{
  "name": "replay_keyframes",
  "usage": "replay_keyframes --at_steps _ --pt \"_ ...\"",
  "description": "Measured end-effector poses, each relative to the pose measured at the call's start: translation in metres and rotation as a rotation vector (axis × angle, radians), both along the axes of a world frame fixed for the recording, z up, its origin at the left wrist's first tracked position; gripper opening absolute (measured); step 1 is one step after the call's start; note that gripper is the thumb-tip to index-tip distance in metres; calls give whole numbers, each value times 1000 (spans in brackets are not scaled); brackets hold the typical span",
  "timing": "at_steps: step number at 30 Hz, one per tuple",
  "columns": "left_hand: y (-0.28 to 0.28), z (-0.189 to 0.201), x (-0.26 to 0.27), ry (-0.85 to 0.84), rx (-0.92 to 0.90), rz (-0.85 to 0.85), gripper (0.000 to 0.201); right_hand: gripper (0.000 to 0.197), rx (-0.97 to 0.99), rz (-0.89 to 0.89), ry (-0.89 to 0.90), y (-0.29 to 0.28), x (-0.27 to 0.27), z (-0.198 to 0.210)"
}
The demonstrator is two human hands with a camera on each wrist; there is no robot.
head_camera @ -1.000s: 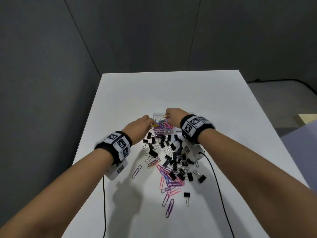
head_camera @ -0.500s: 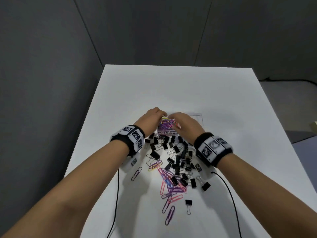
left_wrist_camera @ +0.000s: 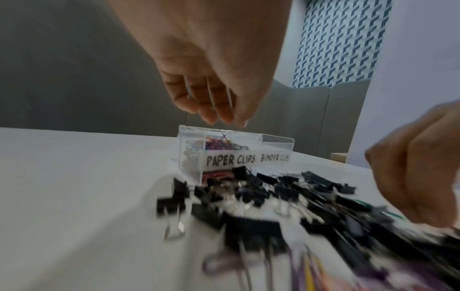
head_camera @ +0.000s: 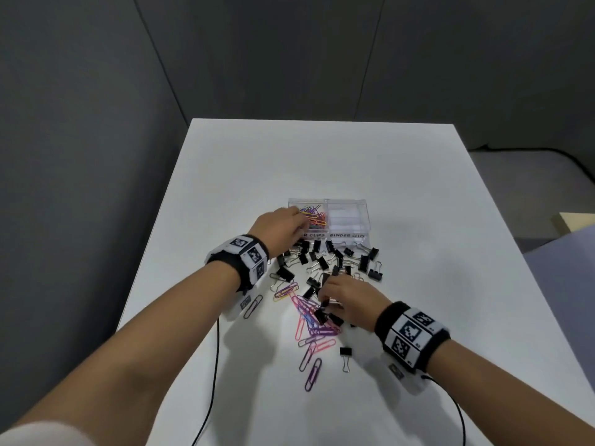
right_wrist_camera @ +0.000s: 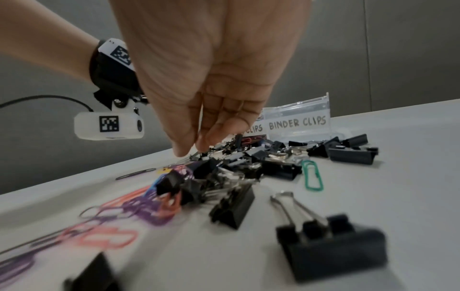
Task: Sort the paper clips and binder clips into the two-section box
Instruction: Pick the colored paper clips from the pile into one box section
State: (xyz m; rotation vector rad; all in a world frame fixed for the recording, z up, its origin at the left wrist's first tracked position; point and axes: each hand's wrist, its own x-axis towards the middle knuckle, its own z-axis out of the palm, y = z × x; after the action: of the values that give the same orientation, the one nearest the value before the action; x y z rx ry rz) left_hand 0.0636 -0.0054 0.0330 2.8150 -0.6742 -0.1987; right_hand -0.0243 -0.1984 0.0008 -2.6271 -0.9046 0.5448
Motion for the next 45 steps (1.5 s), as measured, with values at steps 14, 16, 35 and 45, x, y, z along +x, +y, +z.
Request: replay_keyframes --at_steps 14,16,35,45 --pt "54 -58 -108 344 -4 224 33 47 -113 470 -137 18 -75 -18" --pt "54 -60 -109 365 -73 259 25 38 -149 488 -182 21 -76 -18" --pt "26 -42 -97 325 -21 161 30 18 -121 -54 36 29 -44 16" --pt "5 -52 -87 170 174 111 27 11 -117 -353 157 17 -14 11"
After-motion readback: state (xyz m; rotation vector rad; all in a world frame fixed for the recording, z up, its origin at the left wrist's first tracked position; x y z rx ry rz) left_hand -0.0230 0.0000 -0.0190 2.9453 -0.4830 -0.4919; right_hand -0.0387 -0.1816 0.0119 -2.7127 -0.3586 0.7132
